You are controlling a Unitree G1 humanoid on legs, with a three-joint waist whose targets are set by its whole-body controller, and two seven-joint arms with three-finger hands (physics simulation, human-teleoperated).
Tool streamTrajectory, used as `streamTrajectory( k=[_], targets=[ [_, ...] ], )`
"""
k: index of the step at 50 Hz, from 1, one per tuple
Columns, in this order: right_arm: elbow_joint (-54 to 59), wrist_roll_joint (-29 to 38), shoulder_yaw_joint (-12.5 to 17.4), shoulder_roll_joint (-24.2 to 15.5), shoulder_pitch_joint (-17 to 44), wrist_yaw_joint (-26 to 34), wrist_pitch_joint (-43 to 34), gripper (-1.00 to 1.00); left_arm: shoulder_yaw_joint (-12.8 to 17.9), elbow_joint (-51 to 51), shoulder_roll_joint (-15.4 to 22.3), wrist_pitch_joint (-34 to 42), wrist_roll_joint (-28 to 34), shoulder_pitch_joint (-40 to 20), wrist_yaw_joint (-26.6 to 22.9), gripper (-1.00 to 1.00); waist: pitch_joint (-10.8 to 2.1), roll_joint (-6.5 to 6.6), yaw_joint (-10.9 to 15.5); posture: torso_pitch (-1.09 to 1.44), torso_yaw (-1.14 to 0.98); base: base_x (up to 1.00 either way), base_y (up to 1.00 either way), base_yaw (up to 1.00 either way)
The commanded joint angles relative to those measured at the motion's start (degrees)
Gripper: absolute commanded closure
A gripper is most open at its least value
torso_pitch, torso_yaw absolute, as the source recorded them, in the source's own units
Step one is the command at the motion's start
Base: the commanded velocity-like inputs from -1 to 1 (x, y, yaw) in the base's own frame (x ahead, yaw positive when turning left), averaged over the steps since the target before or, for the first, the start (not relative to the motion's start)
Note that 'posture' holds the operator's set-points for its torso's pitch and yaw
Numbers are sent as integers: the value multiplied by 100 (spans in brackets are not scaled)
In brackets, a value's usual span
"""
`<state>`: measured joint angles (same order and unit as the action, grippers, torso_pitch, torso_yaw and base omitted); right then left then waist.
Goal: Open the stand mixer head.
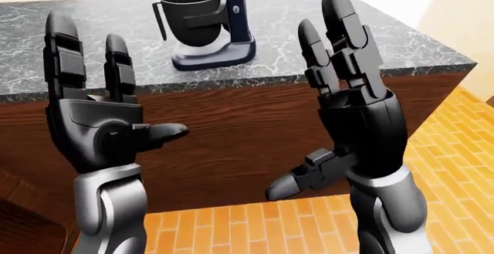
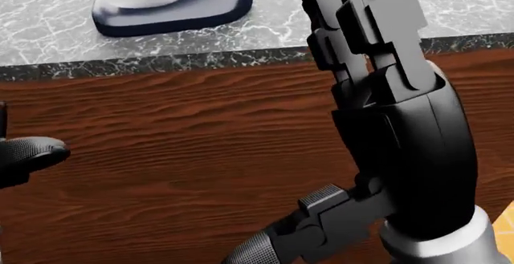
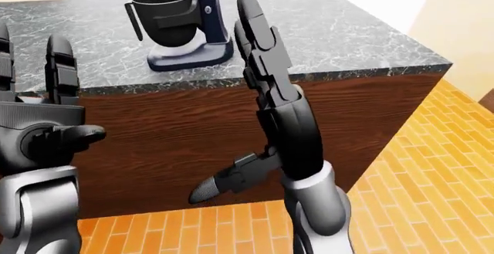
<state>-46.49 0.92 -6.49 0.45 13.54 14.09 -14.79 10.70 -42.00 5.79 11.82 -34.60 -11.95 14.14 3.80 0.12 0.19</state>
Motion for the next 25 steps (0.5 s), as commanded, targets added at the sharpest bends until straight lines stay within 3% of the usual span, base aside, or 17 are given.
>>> streamTrajectory(
  k=[1, 3, 6, 7, 9, 11, 12, 13, 16, 17, 18, 19, 21, 22, 23, 24, 25],
  targets=[
    [-157, 3, 69, -2, 64, -35, 103, -100, -55, -166, 7, -107, -21, -76, -76, -100, -123, -58, -8, 0, 0, 0, 0, 0],
    [-190, -80, 81, 9, 61, -24, 67, -100, -59, -169, 8, -105, -28, -75, -76, -100, -163, 9, 14, 0, 0, 0, 0, 0],
    [-240, -213, 79, 23, 56, -5, 9, -100, -43, -159, 19, -102, -31, -90, -63, -100, -446, 42, -9, 0, 0, 3, 0, 0],
    [-246, -242, 83, 18, 56, -7, 31, -100, -46, -157, 18, -108, -27, -83, -66, -100, -374, 72, -21, 0, 0, 41, 0, 0],
    [-220, -143, 58, -12, 72, -17, 57, -100, -49, -153, 14, -123, -21, -69, -80, -100, 95, 65, -44, 0, 0, 100, 0, 0],
    [-179, -25, 13, -9, 65, -20, 26, -100, -29, -155, 22, -119, -46, -75, -71, -100, 68, 25, -60, 0, 0, 50, 0, 0],
    [-169, 26, 0, -7, 63, -10, 37, -100, -14, -156, 30, -122, -57, -64, -76, -100, -217, 2, -58, 0, 0, 0, 0, 0],
    [-157, 57, 0, 0, 64, -7, 36, -100, 2, -165, 40, -116, -73, -66, -70, -100, -293, -43, -104, 0, 0, 0, 0, 0],
    [-191, 35, -2, 28, 53, 13, 32, -100, -4, -157, 42, -122, -72, -79, -56, -100, -238, 143, -127, 0, 0, 0, 0, 0],
    [-229, -27, 35, 48, 52, -5, 70, -100, -13, -159, 38, -130, -65, -72, -62, -100, -342, 224, -169, 0, 0, 0, 0, 0],
    [-267, -112, 55, 37, 44, 19, 39, -100, -10, -151, 38, -134, -65, -71, -63, -100, -244, 110, -141, 0, 0, 0, 0, 0],
    [-285, -132, 81, 25, 61, 3, 44, -100, -8, -139, 37, -140, -67, -74, -64, -100, -305, 242, -110, 0, 0, 0, 53, 0],
    [-279, -146, 74, 16, 63, -15, 43, -100, -11, -145, 37, -142, -67, -72, -59, -100, -146, -256, 103, 0, 0, 0, 100, 0],
    [-280, -117, 52, 10, 69, -26, 38, -100, -9, -139, 38, -150, -60, -67, -65, -100, 23, -274, 136, 0, 0, 0, 100, 0],
    [-289, -152, 32, 23, 54, -18, 46, -100, 2, -130, 40, -152, -70, -65, -67, -100, 43, -330, 112, 0, 0, 0, 0, 0],
    [-291, -157, 27, 31, 50, -32, 43, -100, 3, -131, 42, -154, -69, -62, -69, -100, -215, -92, 35, 0, 0, 0, 0, 0],
    [-290, -149, 15, 22, 41, -22, 65, -100, 7, -137, 46, -148, -73, -64, -62, -100, -336, 116, 1, 0, 0, 0, 0, 0]
  ],
)
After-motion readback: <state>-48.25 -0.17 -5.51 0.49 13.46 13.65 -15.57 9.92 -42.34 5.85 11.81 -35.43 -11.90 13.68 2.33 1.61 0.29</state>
